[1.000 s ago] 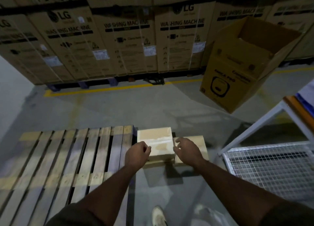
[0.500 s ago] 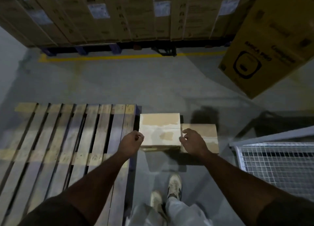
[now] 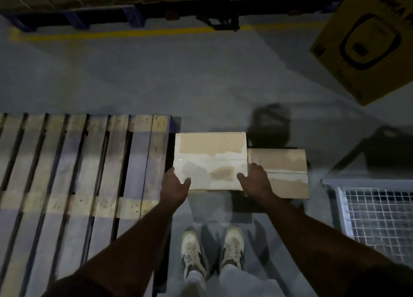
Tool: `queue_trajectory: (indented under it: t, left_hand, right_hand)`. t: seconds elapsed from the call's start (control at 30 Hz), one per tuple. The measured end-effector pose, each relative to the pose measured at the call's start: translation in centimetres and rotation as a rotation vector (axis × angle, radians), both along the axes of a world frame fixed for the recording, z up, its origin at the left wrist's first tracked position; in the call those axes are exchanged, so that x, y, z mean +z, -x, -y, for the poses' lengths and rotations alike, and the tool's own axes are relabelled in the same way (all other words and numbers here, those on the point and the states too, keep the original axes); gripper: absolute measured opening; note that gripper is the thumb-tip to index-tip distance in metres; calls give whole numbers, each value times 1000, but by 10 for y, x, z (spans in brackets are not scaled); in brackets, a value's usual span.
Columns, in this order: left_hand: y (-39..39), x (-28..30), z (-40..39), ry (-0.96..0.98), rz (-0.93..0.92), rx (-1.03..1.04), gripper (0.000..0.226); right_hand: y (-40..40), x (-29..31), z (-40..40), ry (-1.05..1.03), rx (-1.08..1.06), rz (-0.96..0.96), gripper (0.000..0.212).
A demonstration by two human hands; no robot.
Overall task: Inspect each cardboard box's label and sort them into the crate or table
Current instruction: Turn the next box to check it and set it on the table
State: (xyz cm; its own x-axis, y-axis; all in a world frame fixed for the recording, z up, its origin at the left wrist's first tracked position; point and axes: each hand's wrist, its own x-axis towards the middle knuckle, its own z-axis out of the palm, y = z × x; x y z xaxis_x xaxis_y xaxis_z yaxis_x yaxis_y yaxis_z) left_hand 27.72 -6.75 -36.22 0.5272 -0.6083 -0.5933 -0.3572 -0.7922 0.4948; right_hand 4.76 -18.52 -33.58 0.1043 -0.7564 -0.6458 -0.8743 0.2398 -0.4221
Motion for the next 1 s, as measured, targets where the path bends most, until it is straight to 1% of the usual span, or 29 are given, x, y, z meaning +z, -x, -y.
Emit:
queue_trajectory:
  t: [0.03,0.07,0.13,0.17,0.23,0.27,0.3,0.37,0.4,0.47,0.53,0.6,0.63,0.67,0.7,0.73,0.77,0.83,0.87,0.9,1.0]
  left_hand:
    - [-5,-16,1,-17,9,21,66]
    - [-11,-35,0,-50,11,44,75]
    - [-19,-60,-1,-107,-28,92,87]
    - [-27,-81,-5,-129,-70,127,88]
    - [-33,-99,-6,-154,-153,180,86]
    - [-36,-108,-6,-161,-202,193,81]
    - [-32,-106,-3,-153,-243,187,70]
    - [-30,-108,-1,-111,-262,168,41]
    - [-27,-105,0,-74,-257,172,34]
    - [-25,-101,-1,6,-266,179,36]
    - [-23,-81,0,65,-276,182,39]
    - [-24,-57,7,123,-256,202,42]
    - [-25,-41,14,158,-237,225,53]
    - [-28,-30,21,188,-219,247,69]
    - [-28,-10,28,219,-205,267,81]
    - [-24,17,36,243,-207,278,84]
    - [-17,50,43,261,-211,280,78]
    - [0,117,52,342,-198,251,46]
    - [7,145,55,378,-180,237,35]
    - [14,172,56,396,-166,220,37]
    - [32,246,55,442,-138,168,56]
  right_hand:
    - [-2,-13,2,-5,-17,-17,51]
    - [-3,-26,4,-24,-42,-30,52]
    - [-5,-52,5,-59,-108,-23,52]
    - [-6,-65,5,-82,-133,-14,53]
    - [-5,-91,3,-146,-165,11,59]
    - [-5,-101,2,-172,-179,29,63]
    - [-5,-109,0,-181,-190,48,66]
    - [-6,-113,-5,-147,-200,71,67]
    - [-5,-113,-6,-126,-205,78,67]
    - [-4,-104,-6,-92,-201,119,67]
    - [-1,-88,-4,-34,-191,155,67]
    - [1,-59,2,19,-203,190,64]
    - [3,-42,6,44,-209,206,61]
    - [5,-23,10,62,-221,216,59]
    - [8,-2,14,69,-245,223,62]
    - [12,18,18,68,-283,226,69]
    - [16,40,20,64,-327,227,78]
    - [26,87,20,65,-395,258,90]
    - [32,108,17,72,-423,271,92]
    - [39,133,12,87,-448,285,93]
    - [58,207,-4,154,-509,338,92]
